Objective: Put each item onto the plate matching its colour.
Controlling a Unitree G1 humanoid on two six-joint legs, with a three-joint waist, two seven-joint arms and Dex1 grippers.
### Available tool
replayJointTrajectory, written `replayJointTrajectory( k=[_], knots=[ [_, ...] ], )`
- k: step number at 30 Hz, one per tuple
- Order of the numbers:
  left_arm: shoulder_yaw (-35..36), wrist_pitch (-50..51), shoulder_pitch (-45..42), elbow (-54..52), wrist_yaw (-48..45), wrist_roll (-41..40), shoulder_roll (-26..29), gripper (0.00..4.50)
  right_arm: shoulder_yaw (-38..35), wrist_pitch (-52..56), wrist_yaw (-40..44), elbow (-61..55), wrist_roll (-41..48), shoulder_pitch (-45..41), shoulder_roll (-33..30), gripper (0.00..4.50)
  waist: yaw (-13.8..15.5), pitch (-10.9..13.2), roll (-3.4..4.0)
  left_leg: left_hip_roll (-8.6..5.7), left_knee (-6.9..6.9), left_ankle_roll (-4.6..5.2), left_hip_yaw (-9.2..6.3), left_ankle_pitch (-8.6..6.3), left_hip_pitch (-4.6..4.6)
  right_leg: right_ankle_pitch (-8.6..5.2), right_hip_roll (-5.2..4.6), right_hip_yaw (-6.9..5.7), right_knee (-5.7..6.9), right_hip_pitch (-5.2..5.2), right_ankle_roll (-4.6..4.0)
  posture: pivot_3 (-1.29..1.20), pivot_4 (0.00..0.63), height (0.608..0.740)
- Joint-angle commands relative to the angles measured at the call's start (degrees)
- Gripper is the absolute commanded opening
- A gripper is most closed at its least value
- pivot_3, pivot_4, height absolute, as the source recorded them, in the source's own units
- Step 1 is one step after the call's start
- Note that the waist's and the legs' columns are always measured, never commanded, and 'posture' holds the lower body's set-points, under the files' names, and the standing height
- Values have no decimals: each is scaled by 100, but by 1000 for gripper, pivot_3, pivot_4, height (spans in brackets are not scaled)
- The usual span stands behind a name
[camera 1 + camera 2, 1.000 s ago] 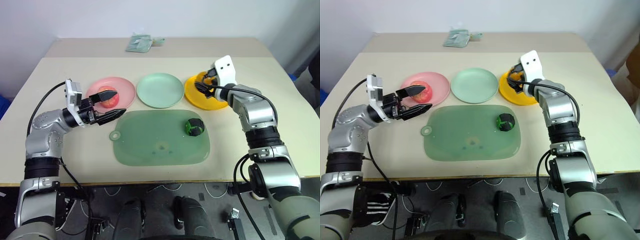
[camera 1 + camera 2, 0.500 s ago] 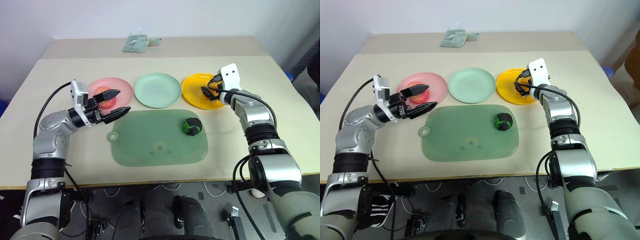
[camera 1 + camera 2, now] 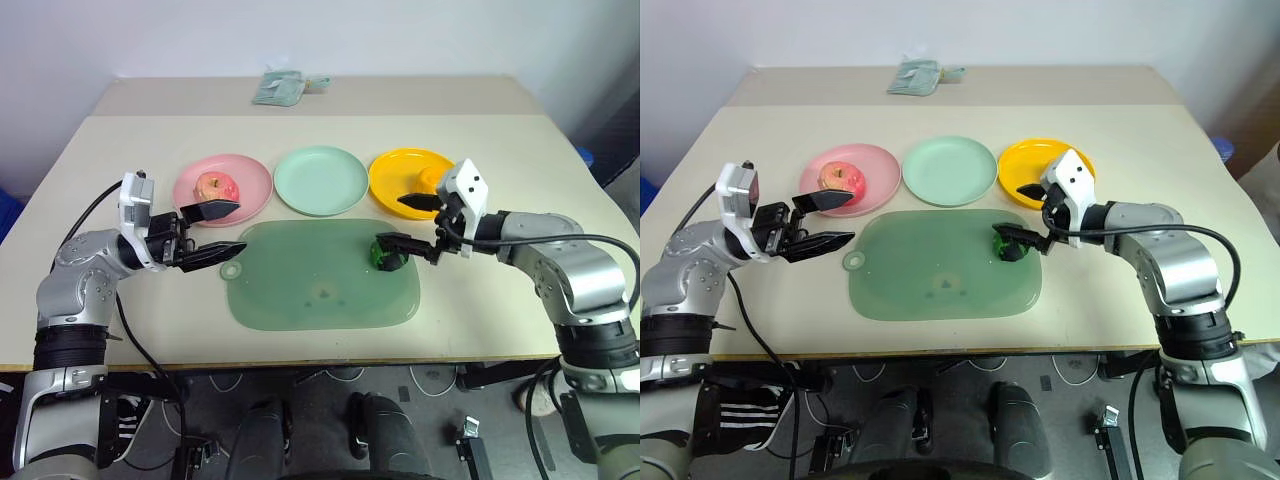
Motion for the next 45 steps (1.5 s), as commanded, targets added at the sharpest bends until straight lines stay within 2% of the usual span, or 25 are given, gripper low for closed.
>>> replayJointTrajectory(
  k=[1, 11, 21, 24, 26, 33, 37, 40, 45],
  knots=[
    [-3, -172, -182, 93, -93, 42, -13, 4500, 171, -40, -188, -168, -203, 137, -14, 4480, 0, 0, 0, 0, 0, 0, 0, 0, 0, 0, 0, 0, 0, 0, 0, 0, 150, 740],
    [-31, -332, -278, 333, -195, 124, -3, 4500, 537, -701, -321, 174, -743, 383, 81, 4480, 1, 0, -1, -3, -3, 0, 15, 0, -3, 2, 2, -1, 0, -2, 5, 0, 150, 740],
    [7, -393, -210, 300, -169, 121, 27, 4500, 594, -755, -274, 420, -825, 423, 189, 4480, 2, 0, -2, -3, -3, 0, 14, 0, -3, 2, 3, -1, 1, -2, 6, 0, 150, 740],
    [17, -412, -171, 291, -172, 123, 38, 4500, 595, -701, -271, 403, -820, 444, 206, 3631, 1, 0, -2, -3, -3, 0, 14, 0, -3, 2, 3, -1, 1, -2, 6, 0, 150, 740],
    [27, -416, -163, 291, -160, 116, 35, 4500, 572, -690, -298, 354, -802, 462, 235, 2763, 1, 0, -2, -3, -3, 0, 14, 0, -3, 2, 3, -1, 1, -2, 6, 0, 150, 740],
    [33, -511, -189, 354, -87, 168, 18, 4500, 507, -617, -319, 332, -764, 333, 289, 2763, 2, 0, -2, -3, -3, 0, 14, 0, -3, 2, 3, -1, 1, -1, 6, 0, 150, 740],
    [126, -722, -292, 527, 247, 274, -43, 4500, 391, -556, -487, 408, -669, -58, 515, 2763, -7, 0, -2, -3, -3, 0, 14, 0, -2, 2, 3, -1, 2, -2, 7, 0, 150, 740],
    [100, -937, -440, 805, 794, 610, -57, 4500, 379, -639, -769, 622, -707, -619, 930, 2763, -23, 0, -2, -2, -2, 0, 14, 0, -1, 11, 5, -1, 6, -4, 20, 0, 150, 740],
    [161, -1052, -594, 921, 1387, 749, -174, 4500, 627, -1374, -1558, 2198, -1354, -1803, 1818, 2763, -24, 0, -1, 0, -3, 0, 14, 0, -1, 13, 10, -1, 8, -3, 22, 0, 150, 740]
  ],
)
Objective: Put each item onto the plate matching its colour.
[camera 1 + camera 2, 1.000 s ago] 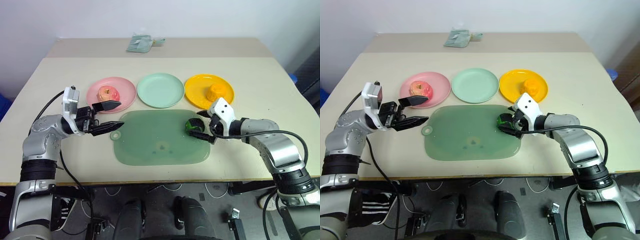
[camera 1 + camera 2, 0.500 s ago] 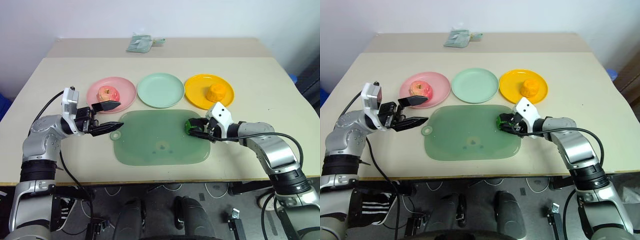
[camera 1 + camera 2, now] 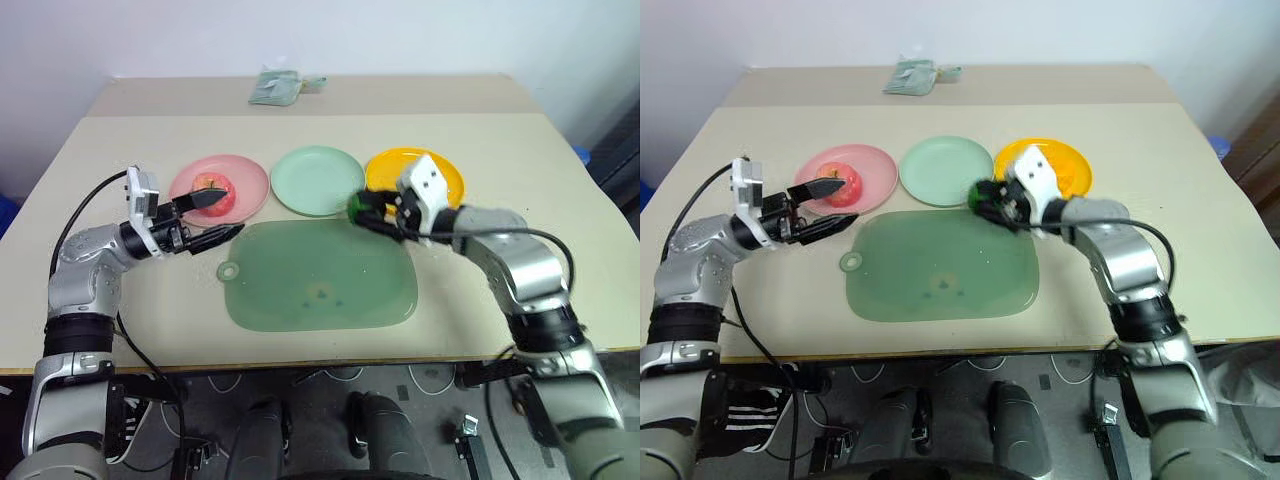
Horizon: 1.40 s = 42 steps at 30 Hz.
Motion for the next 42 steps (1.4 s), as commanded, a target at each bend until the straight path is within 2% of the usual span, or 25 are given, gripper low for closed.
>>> replayJointTrajectory(
  k=[1, 5, 9, 12, 13, 14, 16, 20, 23, 26, 28, 31, 33, 37, 42],
  knots=[
    [133, -113, -137, -111, 356, 85, -33, 4500, 129, -699, -523, 1097, -528, -623, 372, 2763, 15, 0, 0, -1, -1, 0, 1, 0, -2, 0, -1, 0, -2, 0, 0, 0, 150, 740],
    [146, -294, -157, -167, 777, 246, -138, 4500, 226, -1656, -1006, 2859, -973, -1404, 972, 2763, 19, 0, 0, -6, -2, 0, 2, 0, -5, 1, -7, 0, -2, 1, 2, 0, 150, 740],
    [177, -269, 21, -548, 980, 192, -234, 4500, 23, -2330, -1169, 4494, -988, -1958, 1473, 2763, -17, 0, 0, -5, -3, 0, 5, 0, -4, 2, -6, 0, 0, 0, 3, 0, 150, 740],
    [222, -153, 138, -748, 1070, 160, -200, 4500, 10, -2710, -1235, 5013, -1107, -2086, 1576, 3658, -15, 0, 1, -3, -7, 0, 3, 0, -4, 2, -5, 0, 1, 0, 2, 0, 150, 740],
    [248, -137, 183, -801, 1058, 137, -170, 4500, 0, -2829, -1223, 5027, -1124, -2106, 1563, 4150, -13, 0, 1, -3, -7, -1, 2, 0, -4, 2, -6, 0, 1, 0, 2, 0, 150, 740],
    [265, -96, 216, -849, 1065, 119, -148, 4500, -21, -2937, -1201, 4996, -1128, -2115, 1525, 4456, -16, 1, 1, -3, -7, 0, 3, 0, -4, 2, -6, 0, 1, 0, 2, 0, 150, 740],
    [272, -68, 263, -921, 1085, 110, -128, 4500, -60, -3065, -1111, 4922, -1112, -2106, 1444, 4456, -26, 2, 3, -3, -7, 0, 5, 0, -4, 2, -7, 1, 0, 0, 2, 0, 150, 740],
    [253, -106, 307, -1005, 982, 62, -106, 4500, -329, -3188, -641, 4034, -747, -1783, 1199, 4456, -16, 2, 4, -3, -7, -2, 1, 1, -3, 2, -7, 0, 1, 0, 2, 0, 150, 740],
    [223, 29, 333, -1095, 837, -52, -100, 4500, -522, -2573, 334, 2369, 24, -1026, 904, 4456, 0, 2, 3, -1, -9, -2, -1, 1, -3, 2, -6, 0, 1, 2, 3, 0, 150, 740],
    [230, 89, 361, -1110, 480, -210, -24, 4500, -667, -2194, 1248, 112, 831, 346, 202, 4456, 68, 1, 2, -1, -15, -1, -6, 0, -4, 1, -8, -4, -2, 4, 4, 0, 150, 740],
    [189, 217, 391, -1298, 337, -379, -91, 4500, -816, -1916, 1569, -531, 1133, 884, -249, 4456, 65, 1, 2, -5, -15, 3, -8, -4, -5, -4, -13, -8, -9, 8, 10, 0, 150, 740],
    [176, 563, 439, -1485, -384, -855, 19, 4500, -1126, -1110, 2030, -1428, 1789, 1805, -1079, 4456, 23, 2, 3, -6, -5, 3, 1, -4, -3, -4, -16, -4, -12, 9, 9, 0, 150, 740],
    [112, 588, 415, -1390, -666, -854, 84, 4500, -1254, -1026, 2435, -2108, 1845, 2621, -1708, 4456, 29, 1, 1, -3, 0, 1, -1, -2, 5, -5, -13, -4, -7, 11, 2, 0, 150, 740],
    [-135, 1118, 384, -1113, -1204, -883, 261, 4500, -1826, -752, 2170, -2720, 2096, 3392, -2126, 4456, -4, 1, 2, 2, -4, 1, -3, -2, 21, -14, -2, -3, -5, 17, -16, 0, 150, 740],
    [-245, 910, 257, -740, -1439, -661, 165, 4500, -2054, -618, 1751, -3031, 2067, 3679, -2114, 4456, 35, 1, 1, 2, -2, 1, -12, -2, 22, -14, -3, 3, -7, 15, -22, 0, 150, 740]
  ],
)
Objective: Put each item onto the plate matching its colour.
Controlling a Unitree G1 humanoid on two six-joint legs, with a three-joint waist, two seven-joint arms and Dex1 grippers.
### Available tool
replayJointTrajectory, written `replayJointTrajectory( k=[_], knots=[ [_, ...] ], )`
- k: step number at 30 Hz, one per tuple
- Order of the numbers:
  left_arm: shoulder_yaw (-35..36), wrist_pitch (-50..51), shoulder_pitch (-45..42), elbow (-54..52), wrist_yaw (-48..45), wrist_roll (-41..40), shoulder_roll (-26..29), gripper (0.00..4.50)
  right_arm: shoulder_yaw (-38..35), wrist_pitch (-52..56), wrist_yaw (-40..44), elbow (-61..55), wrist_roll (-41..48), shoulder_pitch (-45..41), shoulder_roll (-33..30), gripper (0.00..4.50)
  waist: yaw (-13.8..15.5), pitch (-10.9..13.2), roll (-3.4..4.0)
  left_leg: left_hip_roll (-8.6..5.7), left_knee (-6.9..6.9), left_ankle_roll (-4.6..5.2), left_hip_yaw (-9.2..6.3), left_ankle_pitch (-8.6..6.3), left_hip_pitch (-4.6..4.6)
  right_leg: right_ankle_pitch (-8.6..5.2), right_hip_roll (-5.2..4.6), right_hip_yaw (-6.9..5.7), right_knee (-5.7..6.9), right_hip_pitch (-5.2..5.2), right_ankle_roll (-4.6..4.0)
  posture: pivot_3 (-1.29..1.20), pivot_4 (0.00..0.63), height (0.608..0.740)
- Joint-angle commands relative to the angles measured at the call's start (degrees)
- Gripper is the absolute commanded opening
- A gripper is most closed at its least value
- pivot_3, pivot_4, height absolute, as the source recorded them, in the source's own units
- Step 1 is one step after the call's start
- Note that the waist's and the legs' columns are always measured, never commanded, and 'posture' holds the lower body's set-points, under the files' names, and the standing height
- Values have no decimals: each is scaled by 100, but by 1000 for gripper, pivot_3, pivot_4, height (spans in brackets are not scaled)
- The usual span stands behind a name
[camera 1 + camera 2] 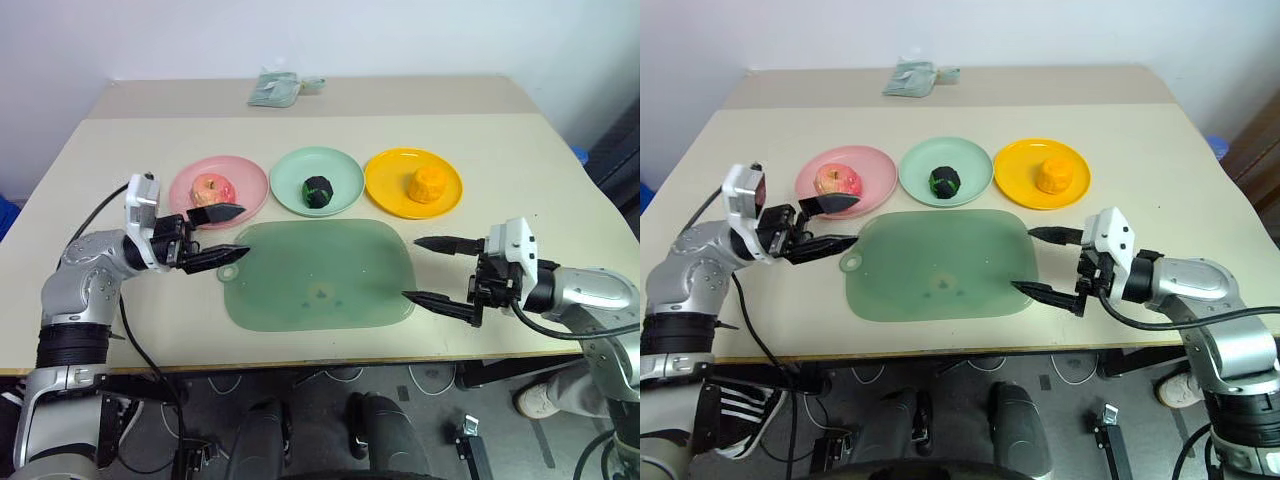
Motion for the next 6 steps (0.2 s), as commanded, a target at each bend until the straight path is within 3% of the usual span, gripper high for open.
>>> replayJointTrajectory(
  k=[1, 6],
  knots=[
    [-33, -119, -201, 81, -74, 63, -48, 4500, -258, 21, -162, -278, 74, 157, -78, 4456, 27, 0, -1, -1, 0, 0, -1, 0, -4, 0, -1, 0, -3, 0, 0, 0, 150, 740],
    [-26, -71, -204, 32, -46, 53, -172, 4500, -258, 136, -239, -329, 133, 139, -153, 4456, 115, 0, -1, -8, 5, 2, 0, -1, -19, -1, -10, 1, -13, -3, 2, 0, 150, 740]
  ],
)
